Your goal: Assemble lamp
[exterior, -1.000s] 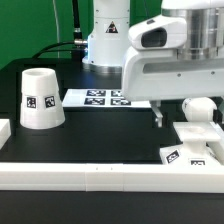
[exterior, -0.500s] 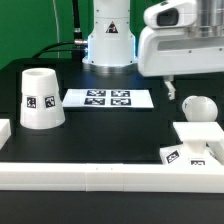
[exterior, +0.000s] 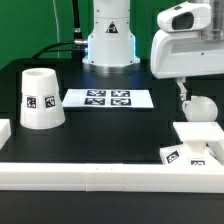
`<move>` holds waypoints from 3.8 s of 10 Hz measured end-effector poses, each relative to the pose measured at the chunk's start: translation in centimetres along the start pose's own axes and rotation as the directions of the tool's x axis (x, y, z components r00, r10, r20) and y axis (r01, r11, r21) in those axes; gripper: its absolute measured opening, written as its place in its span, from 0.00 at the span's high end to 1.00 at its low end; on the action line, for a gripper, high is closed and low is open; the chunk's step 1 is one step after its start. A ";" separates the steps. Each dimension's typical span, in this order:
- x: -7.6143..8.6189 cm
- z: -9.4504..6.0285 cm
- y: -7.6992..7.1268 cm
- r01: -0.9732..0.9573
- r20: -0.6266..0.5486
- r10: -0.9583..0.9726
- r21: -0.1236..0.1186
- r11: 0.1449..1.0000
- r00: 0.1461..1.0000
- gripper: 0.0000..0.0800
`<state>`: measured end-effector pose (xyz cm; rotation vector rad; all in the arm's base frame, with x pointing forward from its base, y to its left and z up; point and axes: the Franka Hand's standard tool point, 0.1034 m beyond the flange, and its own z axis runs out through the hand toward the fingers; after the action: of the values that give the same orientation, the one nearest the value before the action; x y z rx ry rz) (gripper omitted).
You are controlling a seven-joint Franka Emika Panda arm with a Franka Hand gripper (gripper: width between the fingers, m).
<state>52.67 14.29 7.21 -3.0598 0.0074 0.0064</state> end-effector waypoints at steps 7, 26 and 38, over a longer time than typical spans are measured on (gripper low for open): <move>-2.2 1.9 -0.6 0.020 0.053 -0.020 -0.006 1.000 0.998 0.13; -4.8 4.7 1.0 0.047 0.866 0.045 -0.079 0.996 0.498 0.13; -4.6 4.5 0.9 0.056 0.865 0.032 -0.069 0.996 0.501 0.29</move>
Offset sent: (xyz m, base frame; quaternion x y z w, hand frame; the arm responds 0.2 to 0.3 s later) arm -0.0238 0.0108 -0.0203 0.0002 0.0167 0.0014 0.9999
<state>48.04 13.74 2.69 -2.7304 -0.0800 1.5804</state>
